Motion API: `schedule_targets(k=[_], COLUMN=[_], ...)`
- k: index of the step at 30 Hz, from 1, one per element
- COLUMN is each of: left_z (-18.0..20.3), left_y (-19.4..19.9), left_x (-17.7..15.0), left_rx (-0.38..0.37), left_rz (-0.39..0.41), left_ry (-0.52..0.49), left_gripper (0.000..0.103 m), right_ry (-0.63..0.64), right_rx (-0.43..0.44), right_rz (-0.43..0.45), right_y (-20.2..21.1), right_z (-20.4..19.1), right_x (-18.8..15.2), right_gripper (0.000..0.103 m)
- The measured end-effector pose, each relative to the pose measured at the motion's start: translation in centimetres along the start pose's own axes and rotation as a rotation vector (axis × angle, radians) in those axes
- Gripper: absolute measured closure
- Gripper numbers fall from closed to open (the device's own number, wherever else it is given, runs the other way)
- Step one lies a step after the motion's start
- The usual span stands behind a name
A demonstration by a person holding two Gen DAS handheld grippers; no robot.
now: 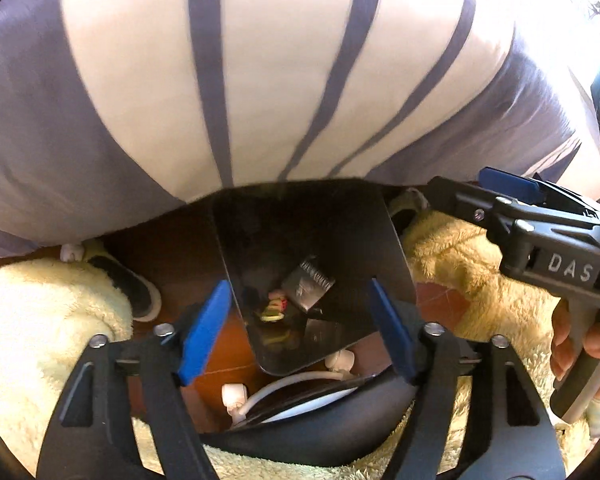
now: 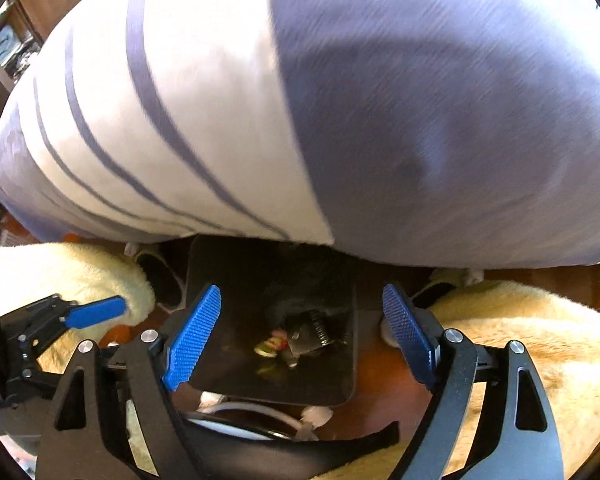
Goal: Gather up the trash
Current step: 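Carry both items down to the black bin and open both tools to drop them, then raise both open tools back over the items on the bed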
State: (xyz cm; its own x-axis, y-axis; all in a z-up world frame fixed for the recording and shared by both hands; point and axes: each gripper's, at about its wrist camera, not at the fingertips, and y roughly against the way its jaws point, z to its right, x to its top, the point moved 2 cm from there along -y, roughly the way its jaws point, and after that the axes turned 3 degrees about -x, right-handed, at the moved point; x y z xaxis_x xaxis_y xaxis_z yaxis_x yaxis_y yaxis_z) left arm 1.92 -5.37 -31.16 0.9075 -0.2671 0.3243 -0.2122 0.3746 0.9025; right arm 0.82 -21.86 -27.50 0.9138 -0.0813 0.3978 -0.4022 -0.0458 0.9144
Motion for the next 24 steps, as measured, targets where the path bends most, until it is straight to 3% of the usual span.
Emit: schedule_targets(k=[2, 5, 16, 24], left_z=[0.2, 0.7, 0.0, -2.4], left_y=[1.0, 2.7, 10.1, 14.3], left_x=[0.2, 0.6, 2.5, 6.5], left_rx=[0.013, 0.044, 0.116, 0.186], left_rz=[0.03, 0.083, 0.283, 0.397], left_ry=[-0.011, -0.044, -0.037, -0.006], left_gripper=[0.019, 0.01, 0.008, 0.008], right_ry=[0.0, -0.006, -0.015, -0.002], right_rx=[-0.025, -0.048, -0.093, -0.126], right_rz=[0.027, 0.077, 0.28, 0.362], right_y=[0.8, 2.3, 9.7, 11.6], right_z=[0.4, 1.0, 2.3, 2.6], right_x=[0.3, 0.6, 3.2, 7.6], right_gripper=[0.012, 0.011, 0.01, 0.01])
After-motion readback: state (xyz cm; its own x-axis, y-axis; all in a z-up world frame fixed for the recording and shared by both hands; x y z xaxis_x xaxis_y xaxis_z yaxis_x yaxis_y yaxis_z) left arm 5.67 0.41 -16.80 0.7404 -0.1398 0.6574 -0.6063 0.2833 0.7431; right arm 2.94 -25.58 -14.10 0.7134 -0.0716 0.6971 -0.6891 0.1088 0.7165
